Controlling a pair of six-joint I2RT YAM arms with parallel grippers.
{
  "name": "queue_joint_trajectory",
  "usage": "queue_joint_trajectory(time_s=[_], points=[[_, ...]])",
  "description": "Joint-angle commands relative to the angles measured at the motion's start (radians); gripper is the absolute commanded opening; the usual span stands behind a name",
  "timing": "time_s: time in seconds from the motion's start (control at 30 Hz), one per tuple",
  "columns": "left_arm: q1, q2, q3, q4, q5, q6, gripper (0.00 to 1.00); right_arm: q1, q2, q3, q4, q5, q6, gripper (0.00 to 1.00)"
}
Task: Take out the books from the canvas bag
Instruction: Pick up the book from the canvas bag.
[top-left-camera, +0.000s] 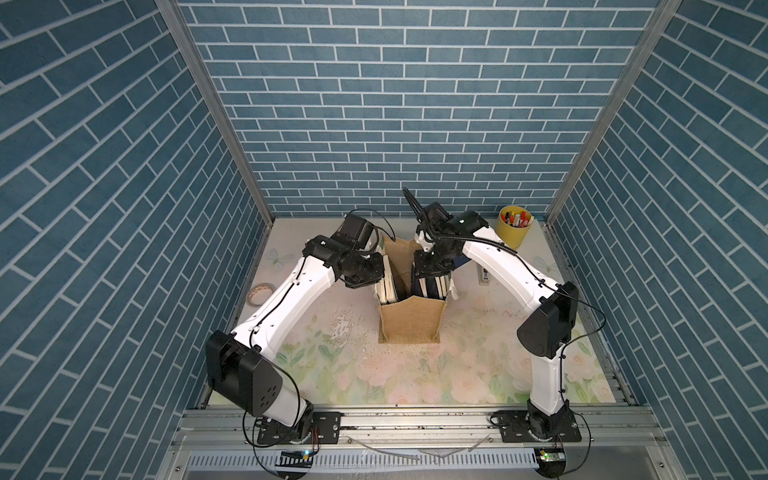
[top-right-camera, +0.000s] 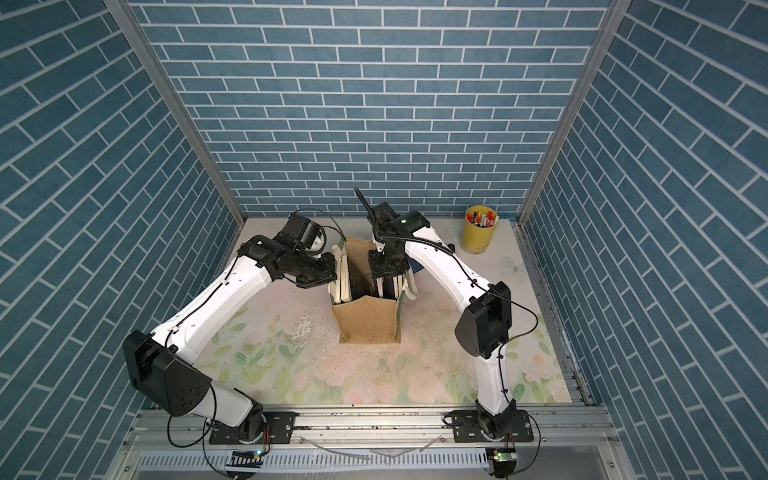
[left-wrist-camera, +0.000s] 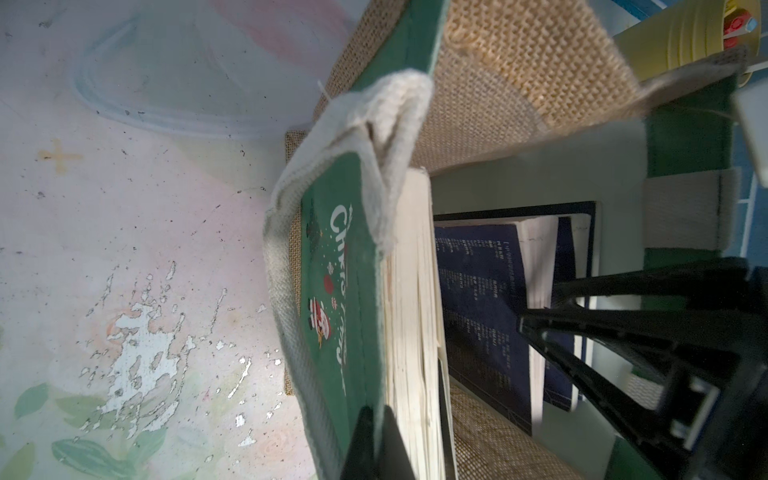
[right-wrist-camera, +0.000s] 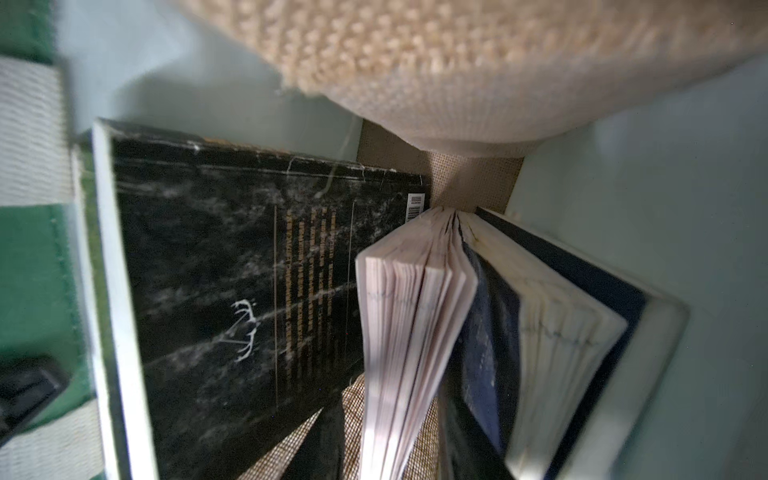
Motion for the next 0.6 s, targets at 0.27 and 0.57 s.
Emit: queue_joint_trajectory(time_s=[0.27, 0.57], points=[[-0.004, 0.023, 0.003, 0.000, -0.001, 0.007, 0.00, 0.009, 0.035, 0.037, -0.042, 0.064, -0.015, 0.08], [-0.003, 0.026, 0.004, -0.014, -0.029, 0.005, 0.00, 0.009, -0.045, 0.114, -0.083, 0.081, -0.034, 0.00]])
